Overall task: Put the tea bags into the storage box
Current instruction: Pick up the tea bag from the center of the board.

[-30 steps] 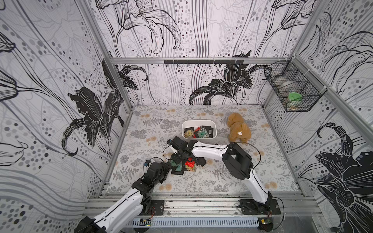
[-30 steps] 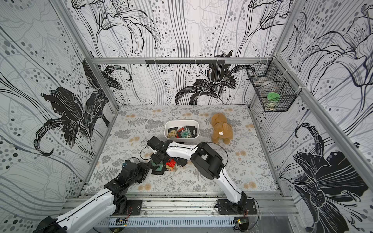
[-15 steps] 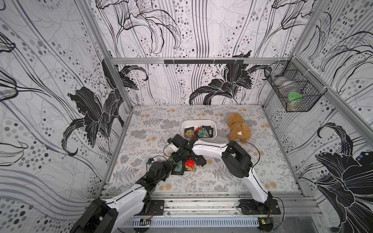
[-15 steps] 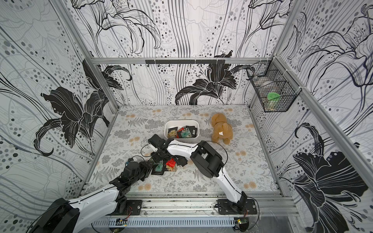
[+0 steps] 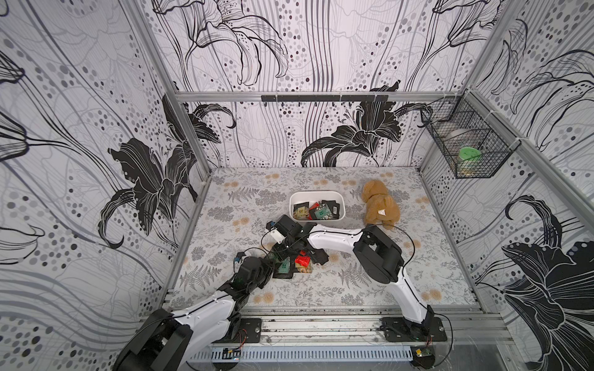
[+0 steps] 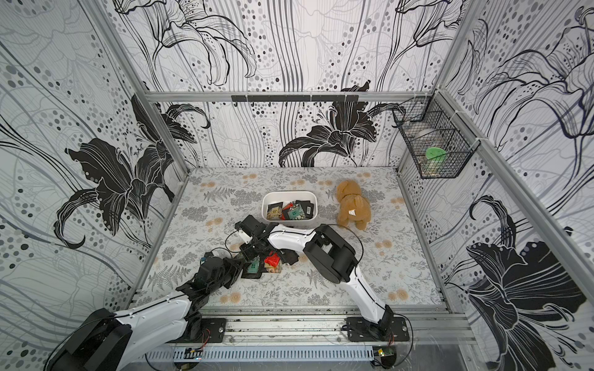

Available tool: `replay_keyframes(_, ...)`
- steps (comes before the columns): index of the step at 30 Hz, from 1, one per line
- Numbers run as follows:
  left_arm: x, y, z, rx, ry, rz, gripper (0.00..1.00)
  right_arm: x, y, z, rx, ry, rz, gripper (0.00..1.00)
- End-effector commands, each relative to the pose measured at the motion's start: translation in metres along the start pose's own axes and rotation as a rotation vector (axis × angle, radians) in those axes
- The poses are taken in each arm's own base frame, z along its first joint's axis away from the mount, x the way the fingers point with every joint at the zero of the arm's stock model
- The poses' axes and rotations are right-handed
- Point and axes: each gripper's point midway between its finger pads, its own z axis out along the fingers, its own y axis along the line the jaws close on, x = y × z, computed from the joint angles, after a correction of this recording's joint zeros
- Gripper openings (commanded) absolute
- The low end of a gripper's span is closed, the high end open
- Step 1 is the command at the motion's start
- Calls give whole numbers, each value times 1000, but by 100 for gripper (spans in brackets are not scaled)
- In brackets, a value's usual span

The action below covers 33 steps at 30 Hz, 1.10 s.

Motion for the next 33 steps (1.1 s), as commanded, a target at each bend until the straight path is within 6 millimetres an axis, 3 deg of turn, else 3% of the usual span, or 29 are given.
replay_keyframes(1, -4, -4, 1, -6, -18, 16, 17, 1, 11, -14, -45, -11, -9, 0)
replay_keyframes(6, -3, -11, 0, 4, -8, 17, 4, -7, 16, -29, -52, -64, -27, 0)
replay_keyframes(9, -2, -12, -3, -7, 1, 27, 0, -17, 17, -48, -32, -136, -38, 0)
replay_keyframes(12, -2, -14, -9, -15, 4, 57, 0, -30, 14, -81, 27, -241, -56, 0)
replay_keyframes(16, -9, -16, -23, -52, -24, 127, 0, -40, 1, -143, 163, -397, -47, 1)
replay_keyframes(19, -19, -28, -40, -73, -70, 205, 0, -25, -22, -192, 305, -480, -20, 6)
replay_keyframes(24, -36, -62, -69, -85, -139, 296, 0, 37, -83, -255, 444, -587, 117, 16)
replay_keyframes(25, -38, -71, -74, -79, -150, 310, 0, 52, -101, -263, 461, -599, 177, 18)
replay_keyframes(28, -44, -97, -82, -63, -172, 350, 0, 80, -123, -277, 443, -655, 275, 25)
replay_keyframes(33, -46, -151, -81, 2, -170, 415, 0, 100, -145, -278, 503, -717, 373, 33)
